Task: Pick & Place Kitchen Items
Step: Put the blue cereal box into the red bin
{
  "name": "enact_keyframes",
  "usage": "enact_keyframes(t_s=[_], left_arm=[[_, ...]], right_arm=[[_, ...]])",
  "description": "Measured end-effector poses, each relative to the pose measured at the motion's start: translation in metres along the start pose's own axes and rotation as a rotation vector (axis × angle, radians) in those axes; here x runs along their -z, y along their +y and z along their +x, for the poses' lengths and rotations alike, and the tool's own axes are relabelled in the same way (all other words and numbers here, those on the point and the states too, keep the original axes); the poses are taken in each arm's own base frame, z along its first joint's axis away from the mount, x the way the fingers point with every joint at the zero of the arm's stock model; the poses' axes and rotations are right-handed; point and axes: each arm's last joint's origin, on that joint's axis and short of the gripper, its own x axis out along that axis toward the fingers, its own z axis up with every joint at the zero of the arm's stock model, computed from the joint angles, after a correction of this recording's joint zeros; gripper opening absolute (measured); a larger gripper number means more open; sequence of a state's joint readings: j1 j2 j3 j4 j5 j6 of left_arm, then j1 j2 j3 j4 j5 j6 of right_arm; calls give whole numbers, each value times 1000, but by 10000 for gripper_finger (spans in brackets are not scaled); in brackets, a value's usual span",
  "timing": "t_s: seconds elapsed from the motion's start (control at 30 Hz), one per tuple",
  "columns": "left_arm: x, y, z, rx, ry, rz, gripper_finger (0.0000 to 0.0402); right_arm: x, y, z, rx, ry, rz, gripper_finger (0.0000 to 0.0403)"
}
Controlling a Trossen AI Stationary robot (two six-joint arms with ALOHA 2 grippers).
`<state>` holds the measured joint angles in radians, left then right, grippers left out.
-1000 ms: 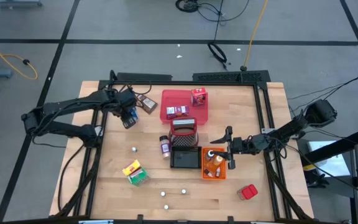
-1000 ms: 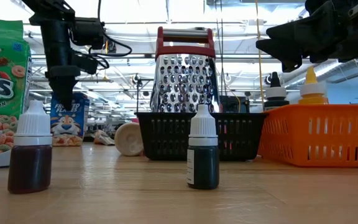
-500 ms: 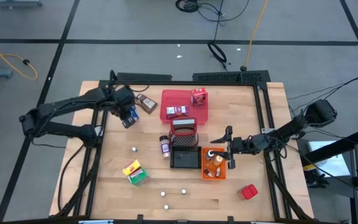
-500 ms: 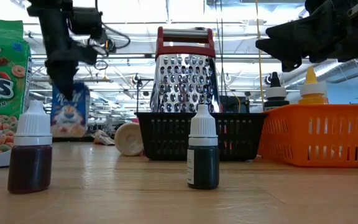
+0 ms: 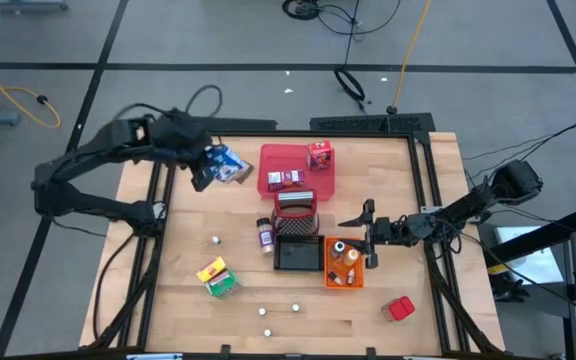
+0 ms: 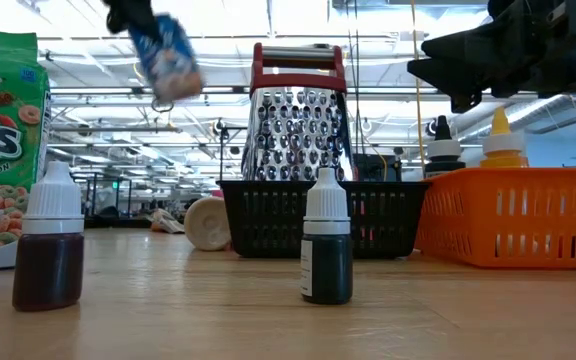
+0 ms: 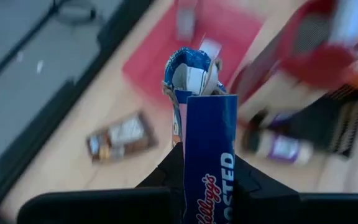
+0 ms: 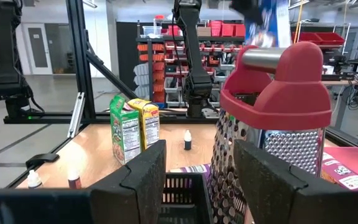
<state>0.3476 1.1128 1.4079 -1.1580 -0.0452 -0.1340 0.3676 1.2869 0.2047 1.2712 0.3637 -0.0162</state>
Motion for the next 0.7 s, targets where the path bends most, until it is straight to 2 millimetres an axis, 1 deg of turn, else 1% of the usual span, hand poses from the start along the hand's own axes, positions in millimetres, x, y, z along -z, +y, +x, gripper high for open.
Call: enact_keyframes(t_s=[0.1,0.17,0.23,0.33,0.53,0.63,0.7], left_arm=[[-13,-11,-15,54,-109,28,46],[-19,-20,-20,100,-159,61,46],[-24,-30,-20,136,-179,98,46],[-31,-45,-13,177,-178,138,46],[-50,-74,11,221,-154,233,46],[-62,-86,22,212,-144,279,46],[-71,-92,24,214,-151,318,46]], right_arm=[[-2,0,0,0,-23,5,183],[-5,0,0,1,-47,1,183],[-8,-1,0,5,-76,-1,183],[-14,-5,-1,26,-116,16,183],[-32,-17,1,84,-189,32,183],[-44,-21,8,108,-184,23,183],[-52,-23,16,91,-150,7,183]])
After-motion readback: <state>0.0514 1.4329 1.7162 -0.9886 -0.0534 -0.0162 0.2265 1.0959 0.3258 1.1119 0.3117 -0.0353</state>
